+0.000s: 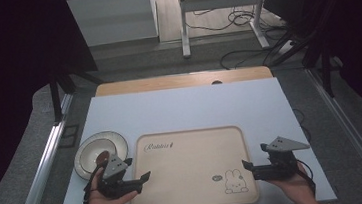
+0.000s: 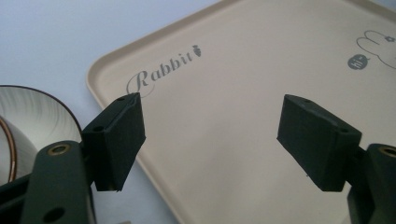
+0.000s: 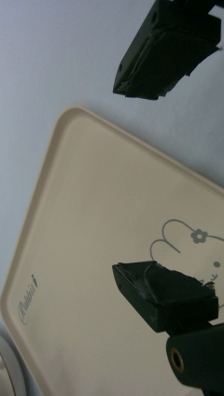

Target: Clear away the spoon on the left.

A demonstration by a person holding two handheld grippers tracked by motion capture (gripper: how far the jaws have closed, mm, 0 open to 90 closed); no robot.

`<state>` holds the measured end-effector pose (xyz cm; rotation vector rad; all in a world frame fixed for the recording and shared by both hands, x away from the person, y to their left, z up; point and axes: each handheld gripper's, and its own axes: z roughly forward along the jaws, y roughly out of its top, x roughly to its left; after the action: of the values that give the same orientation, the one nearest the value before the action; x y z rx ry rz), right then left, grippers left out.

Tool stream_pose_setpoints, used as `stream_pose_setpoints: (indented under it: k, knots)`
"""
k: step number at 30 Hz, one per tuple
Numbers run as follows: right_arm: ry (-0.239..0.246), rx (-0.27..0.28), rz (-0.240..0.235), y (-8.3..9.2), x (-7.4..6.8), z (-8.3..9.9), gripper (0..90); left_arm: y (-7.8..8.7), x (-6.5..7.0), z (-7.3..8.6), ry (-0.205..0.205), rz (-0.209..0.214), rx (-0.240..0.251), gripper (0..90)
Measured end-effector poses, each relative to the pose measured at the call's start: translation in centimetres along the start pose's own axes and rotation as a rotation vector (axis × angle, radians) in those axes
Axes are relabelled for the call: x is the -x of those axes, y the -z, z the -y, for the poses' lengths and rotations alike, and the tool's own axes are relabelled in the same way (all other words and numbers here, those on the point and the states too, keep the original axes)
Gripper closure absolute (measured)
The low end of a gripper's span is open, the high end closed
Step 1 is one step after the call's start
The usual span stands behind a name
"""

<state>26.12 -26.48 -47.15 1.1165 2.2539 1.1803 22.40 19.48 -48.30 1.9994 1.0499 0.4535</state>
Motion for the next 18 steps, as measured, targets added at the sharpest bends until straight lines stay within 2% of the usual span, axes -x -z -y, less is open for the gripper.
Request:
stream_pose_setpoints:
  k: [4, 8, 18]
  knots:
    - [0.020, -0.007, -0.014, -0.1, 0.4, 0.1, 13.1, -0.2, 0.3, 0.0, -0.020, -0.009, -0.011, 23.0]
    - [0.013, -0.002, 0.001, 0.0, 1.0, 0.0, 13.3, -0.2, 0.6, 0.0, -0.028, -0.010, -0.013, 22.9]
    - [0.024, 0.004, 0.020, 0.5, -0.3, 0.1, 13.7, 0.0, 1.1, 0.1, -0.066, 0.015, -0.008, 22.9]
